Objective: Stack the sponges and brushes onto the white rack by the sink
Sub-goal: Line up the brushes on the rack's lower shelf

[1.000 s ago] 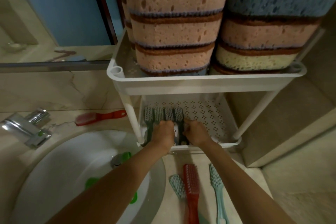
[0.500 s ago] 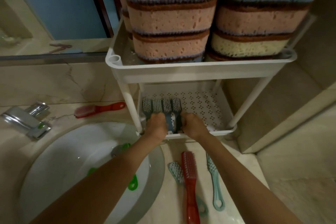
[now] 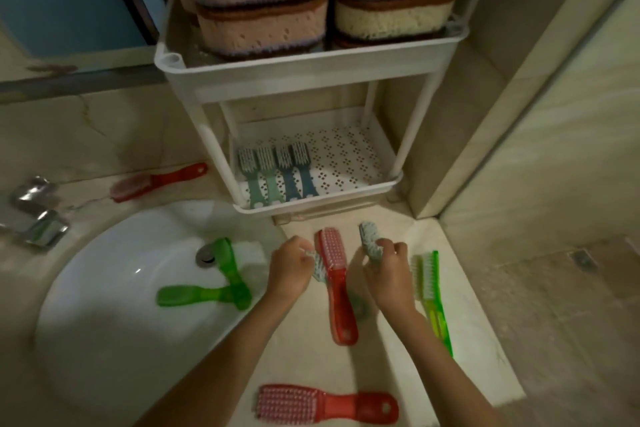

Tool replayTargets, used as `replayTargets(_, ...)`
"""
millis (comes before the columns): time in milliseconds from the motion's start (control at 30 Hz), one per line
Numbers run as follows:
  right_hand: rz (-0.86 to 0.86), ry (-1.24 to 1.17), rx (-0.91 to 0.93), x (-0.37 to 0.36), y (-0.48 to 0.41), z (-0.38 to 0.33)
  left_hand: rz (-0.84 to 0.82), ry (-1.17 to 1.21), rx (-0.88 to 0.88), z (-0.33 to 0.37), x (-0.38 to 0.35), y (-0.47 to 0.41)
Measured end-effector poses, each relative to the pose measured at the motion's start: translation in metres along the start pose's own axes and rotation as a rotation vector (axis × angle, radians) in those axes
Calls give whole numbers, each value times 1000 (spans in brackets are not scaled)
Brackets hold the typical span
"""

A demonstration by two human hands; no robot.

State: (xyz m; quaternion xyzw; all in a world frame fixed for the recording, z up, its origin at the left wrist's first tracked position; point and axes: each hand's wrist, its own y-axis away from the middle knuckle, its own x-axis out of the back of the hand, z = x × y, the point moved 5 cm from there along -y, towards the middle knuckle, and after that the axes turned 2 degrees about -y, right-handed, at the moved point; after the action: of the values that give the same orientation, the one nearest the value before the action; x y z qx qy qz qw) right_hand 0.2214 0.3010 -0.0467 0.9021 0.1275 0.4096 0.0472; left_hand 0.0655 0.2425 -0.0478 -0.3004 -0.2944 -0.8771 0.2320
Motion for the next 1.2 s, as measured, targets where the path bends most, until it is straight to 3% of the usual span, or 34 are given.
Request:
replayTargets(100, -48, 128, -55, -6, 2, 24, -112, 65, 172, -23, -28, 8)
replayTargets(233, -104, 189, -68, -5, -1, 34, -149, 200, 263, -31, -50, 10)
replayTargets(433, -118, 175, -145, -7, -4, 36, -33, 202, 231, -23, -56, 12)
replayTargets(533, -141, 175, -173, -6, -4, 34, -53, 217, 266, -21, -62, 11)
replayTargets(767, -207, 262, -99, -4, -4, 30, -86, 27, 272, -14, -60, 4)
replayTargets(933, -173, 283, -76, 5, -5, 29, -73, -88, 229, -12, -57, -5)
replayTargets(1100, -112, 426, 9, 17, 0, 17, -43, -271, 293, -17, -47, -2)
replayTargets(1200, -123, 458, 38, 17, 7, 12, -57, -254, 311, -22, -45, 1)
